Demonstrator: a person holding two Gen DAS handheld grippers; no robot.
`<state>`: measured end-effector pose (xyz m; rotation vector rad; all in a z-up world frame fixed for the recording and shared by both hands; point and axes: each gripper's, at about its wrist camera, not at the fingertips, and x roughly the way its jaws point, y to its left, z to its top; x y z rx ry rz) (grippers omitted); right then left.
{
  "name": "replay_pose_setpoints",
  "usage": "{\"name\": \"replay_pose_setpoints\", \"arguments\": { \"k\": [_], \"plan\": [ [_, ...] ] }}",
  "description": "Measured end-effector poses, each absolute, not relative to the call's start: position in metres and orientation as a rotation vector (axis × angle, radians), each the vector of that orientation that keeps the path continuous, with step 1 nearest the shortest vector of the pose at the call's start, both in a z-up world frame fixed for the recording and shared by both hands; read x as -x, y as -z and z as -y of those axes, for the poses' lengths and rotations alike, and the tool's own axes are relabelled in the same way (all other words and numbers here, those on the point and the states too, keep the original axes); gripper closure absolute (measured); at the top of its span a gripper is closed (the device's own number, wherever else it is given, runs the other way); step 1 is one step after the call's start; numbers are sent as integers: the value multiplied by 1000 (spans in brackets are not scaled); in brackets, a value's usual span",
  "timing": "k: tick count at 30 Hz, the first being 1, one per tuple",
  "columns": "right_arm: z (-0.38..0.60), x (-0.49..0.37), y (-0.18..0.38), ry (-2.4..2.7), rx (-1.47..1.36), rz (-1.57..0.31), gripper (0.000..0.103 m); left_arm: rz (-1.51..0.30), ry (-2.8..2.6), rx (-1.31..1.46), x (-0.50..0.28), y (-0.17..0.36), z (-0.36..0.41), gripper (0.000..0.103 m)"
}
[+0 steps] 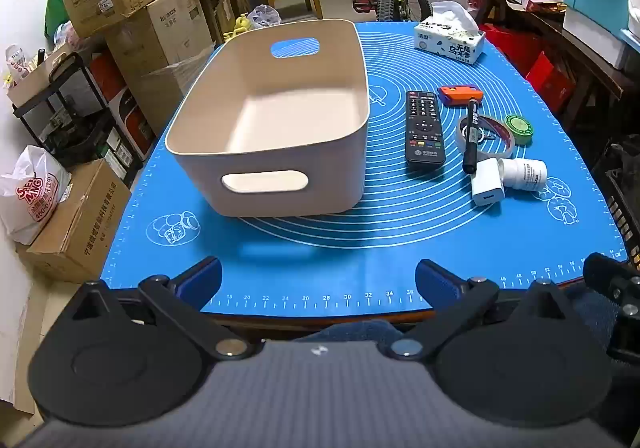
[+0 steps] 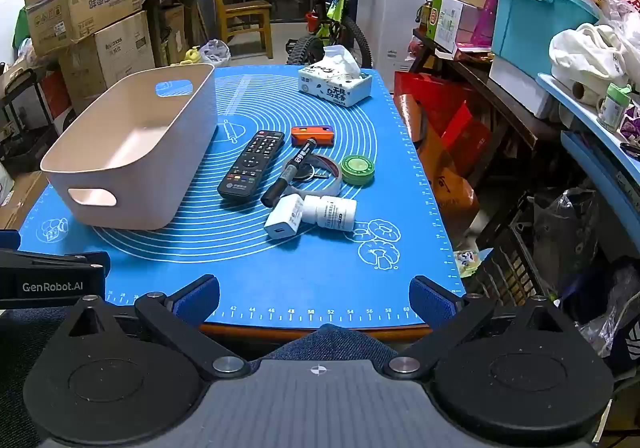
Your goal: Organize rigid objects
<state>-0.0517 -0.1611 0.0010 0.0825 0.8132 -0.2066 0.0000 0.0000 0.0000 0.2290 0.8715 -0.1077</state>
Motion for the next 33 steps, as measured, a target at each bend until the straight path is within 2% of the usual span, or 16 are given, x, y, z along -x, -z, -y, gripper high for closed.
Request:
{"name": "replay_pose_setpoints", "arguments": {
  "k": [33],
  "plan": [
    [160, 52, -2, 206, -81, -810, 2, -875, 106, -233, 0, 0, 0, 1]
  ]
}}
